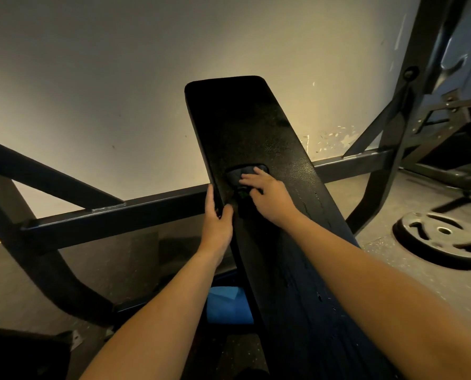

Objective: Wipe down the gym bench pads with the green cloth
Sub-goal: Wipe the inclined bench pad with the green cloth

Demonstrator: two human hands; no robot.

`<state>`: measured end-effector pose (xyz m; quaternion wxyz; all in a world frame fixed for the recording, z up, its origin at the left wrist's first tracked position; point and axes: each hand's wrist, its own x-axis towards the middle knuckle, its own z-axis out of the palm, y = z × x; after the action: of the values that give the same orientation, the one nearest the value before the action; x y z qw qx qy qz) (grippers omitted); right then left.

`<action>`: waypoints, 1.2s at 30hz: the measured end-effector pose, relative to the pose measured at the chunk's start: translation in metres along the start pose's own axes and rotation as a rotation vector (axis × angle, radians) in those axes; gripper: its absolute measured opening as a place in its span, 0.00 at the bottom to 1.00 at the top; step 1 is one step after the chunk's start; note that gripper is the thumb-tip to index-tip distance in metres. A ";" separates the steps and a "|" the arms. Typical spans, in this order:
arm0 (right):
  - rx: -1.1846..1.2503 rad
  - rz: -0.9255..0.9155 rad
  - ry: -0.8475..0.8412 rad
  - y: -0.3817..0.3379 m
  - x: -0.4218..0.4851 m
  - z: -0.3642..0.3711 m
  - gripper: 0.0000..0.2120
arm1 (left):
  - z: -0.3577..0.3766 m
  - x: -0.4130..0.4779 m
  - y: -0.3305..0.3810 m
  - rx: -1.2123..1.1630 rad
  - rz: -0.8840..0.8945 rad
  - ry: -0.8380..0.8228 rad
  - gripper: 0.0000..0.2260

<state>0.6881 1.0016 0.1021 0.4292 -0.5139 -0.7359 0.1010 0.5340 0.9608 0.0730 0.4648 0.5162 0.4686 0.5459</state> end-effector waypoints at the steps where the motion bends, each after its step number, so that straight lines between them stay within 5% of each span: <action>1: -0.009 0.054 0.076 0.008 -0.002 -0.005 0.18 | 0.001 0.000 0.000 0.021 0.012 -0.017 0.28; 6: 0.020 0.261 0.302 0.014 -0.002 -0.005 0.19 | 0.005 -0.001 0.003 0.158 0.061 -0.038 0.27; 13: -0.052 -0.039 0.065 -0.010 -0.006 0.017 0.19 | 0.016 0.004 0.007 0.183 -0.009 0.055 0.25; 22: -0.108 0.359 0.316 0.064 -0.032 -0.060 0.21 | 0.028 0.005 0.014 0.332 -0.076 0.020 0.30; 27: -0.097 0.454 0.434 0.057 -0.029 -0.045 0.21 | 0.026 0.001 0.015 0.375 -0.044 -0.016 0.31; 36: -0.095 -0.004 0.156 -0.001 -0.020 0.008 0.19 | 0.027 0.000 0.011 0.408 -0.020 0.016 0.30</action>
<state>0.6834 0.9870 0.0875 0.4607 -0.5385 -0.7051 0.0250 0.5606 0.9600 0.0844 0.3522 0.5904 0.5784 0.4390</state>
